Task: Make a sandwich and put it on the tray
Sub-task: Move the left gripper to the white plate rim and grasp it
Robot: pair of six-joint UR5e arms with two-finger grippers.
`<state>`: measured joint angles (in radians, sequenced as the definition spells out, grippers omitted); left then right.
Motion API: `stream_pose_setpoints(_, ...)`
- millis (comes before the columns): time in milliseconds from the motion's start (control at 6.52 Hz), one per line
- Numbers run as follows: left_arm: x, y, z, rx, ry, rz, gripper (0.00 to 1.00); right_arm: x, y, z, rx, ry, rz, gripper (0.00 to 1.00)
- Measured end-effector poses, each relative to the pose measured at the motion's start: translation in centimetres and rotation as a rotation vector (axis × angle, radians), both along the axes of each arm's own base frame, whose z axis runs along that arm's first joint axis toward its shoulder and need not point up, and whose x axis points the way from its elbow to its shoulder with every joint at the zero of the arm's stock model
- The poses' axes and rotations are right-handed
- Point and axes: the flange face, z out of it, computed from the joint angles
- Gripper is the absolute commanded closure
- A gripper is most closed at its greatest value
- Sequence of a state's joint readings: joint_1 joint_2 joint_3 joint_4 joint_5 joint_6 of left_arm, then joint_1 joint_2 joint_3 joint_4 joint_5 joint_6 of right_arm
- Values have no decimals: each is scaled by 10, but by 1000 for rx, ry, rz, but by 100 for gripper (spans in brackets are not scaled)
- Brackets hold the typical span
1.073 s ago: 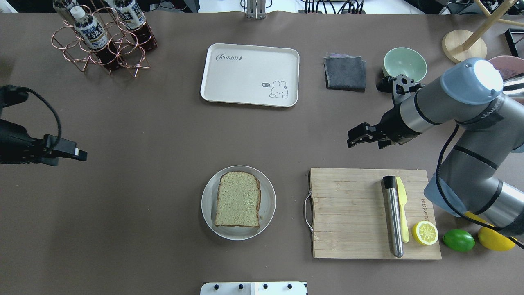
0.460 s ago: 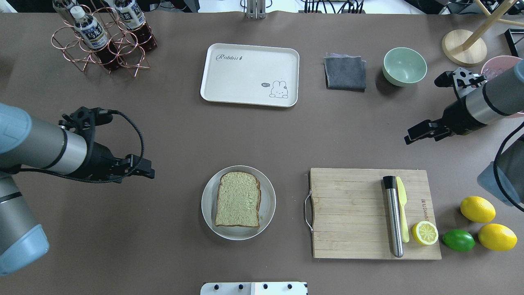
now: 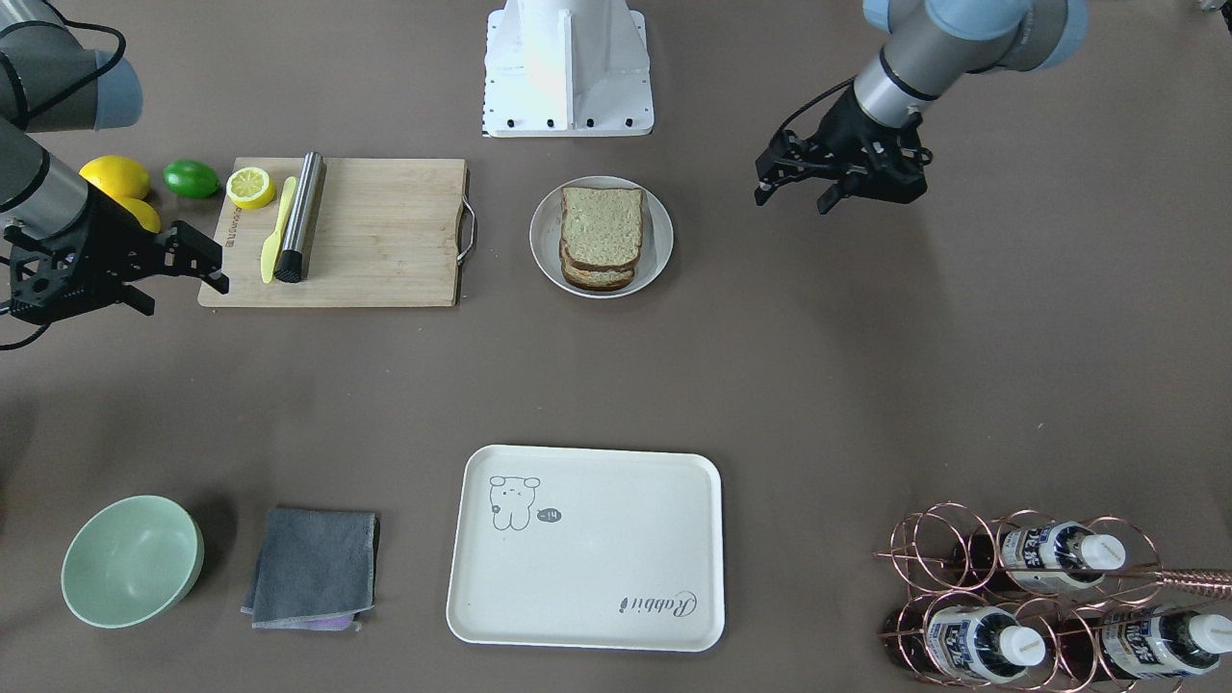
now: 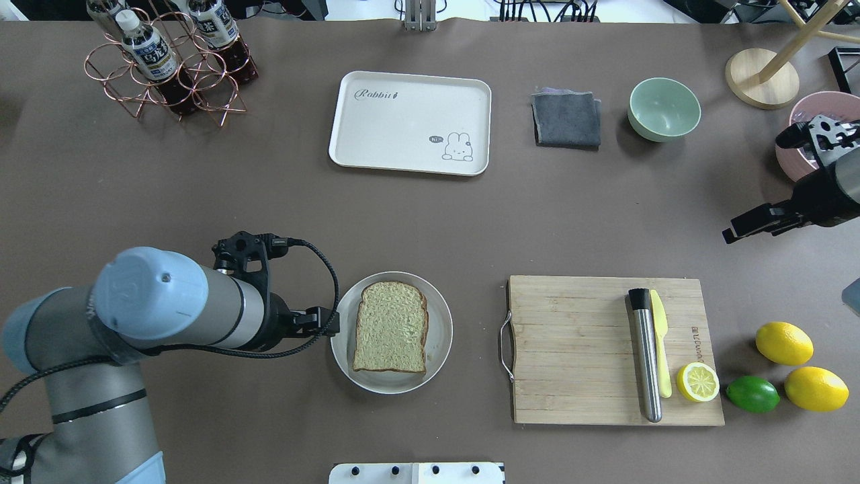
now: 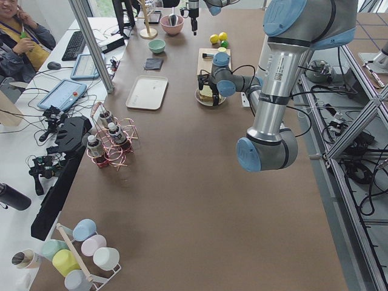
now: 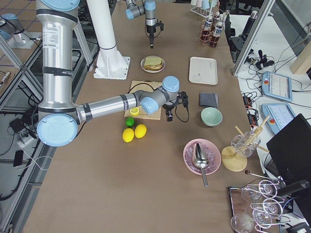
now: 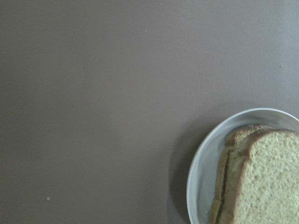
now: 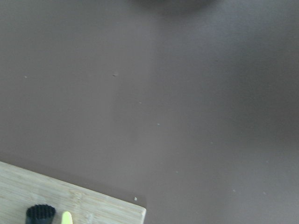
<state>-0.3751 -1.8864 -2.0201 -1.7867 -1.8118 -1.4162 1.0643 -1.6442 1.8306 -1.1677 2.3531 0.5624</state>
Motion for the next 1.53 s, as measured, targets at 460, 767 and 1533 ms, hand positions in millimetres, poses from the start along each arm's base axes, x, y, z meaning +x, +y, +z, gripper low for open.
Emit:
stream_pose_setpoints(460, 31, -3, 7, 47, -39, 22, 11, 61, 31, 49, 14, 34, -6, 1)
stream_pose_setpoints(767, 44, -20, 26, 101, -32, 38, 35, 74, 40, 59, 17, 43, -6, 1)
stream_pose_setpoints(1533, 57, -21, 39, 122, 1, 47, 64, 80, 42, 59, 12, 35, 0, 1)
